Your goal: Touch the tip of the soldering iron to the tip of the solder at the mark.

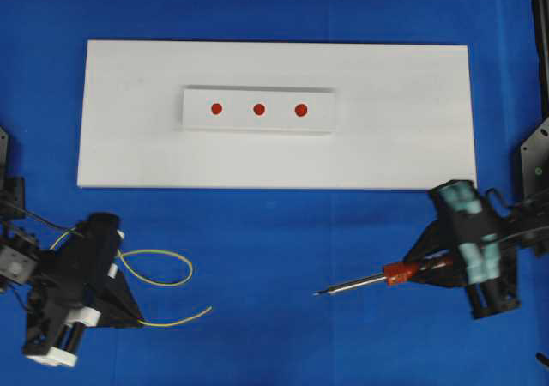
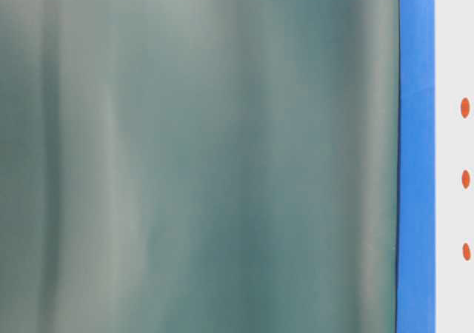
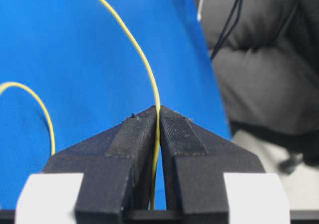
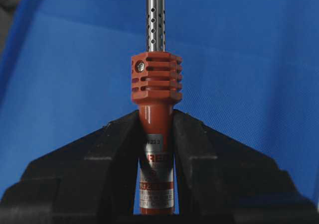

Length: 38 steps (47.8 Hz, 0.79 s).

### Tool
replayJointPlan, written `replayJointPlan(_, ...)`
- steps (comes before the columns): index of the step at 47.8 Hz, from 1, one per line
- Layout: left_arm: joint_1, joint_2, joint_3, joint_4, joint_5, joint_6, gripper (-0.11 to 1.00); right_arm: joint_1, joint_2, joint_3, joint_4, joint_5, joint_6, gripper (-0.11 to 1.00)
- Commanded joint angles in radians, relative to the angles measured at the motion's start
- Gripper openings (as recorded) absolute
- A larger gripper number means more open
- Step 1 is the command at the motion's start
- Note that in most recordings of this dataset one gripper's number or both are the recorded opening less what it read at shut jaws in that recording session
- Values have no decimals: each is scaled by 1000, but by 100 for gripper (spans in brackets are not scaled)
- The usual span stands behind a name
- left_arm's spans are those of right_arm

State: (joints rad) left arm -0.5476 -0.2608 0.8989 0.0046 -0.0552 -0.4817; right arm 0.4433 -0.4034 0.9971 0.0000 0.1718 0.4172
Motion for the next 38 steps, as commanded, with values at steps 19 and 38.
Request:
replayJointPlan(19,-6,288,9,2,-196,164,1,12,330,-37,5,-236,0,6)
replayJointPlan(38,0,333,-3,2,-193,189,2,18,408,-61,26,-244,5,7)
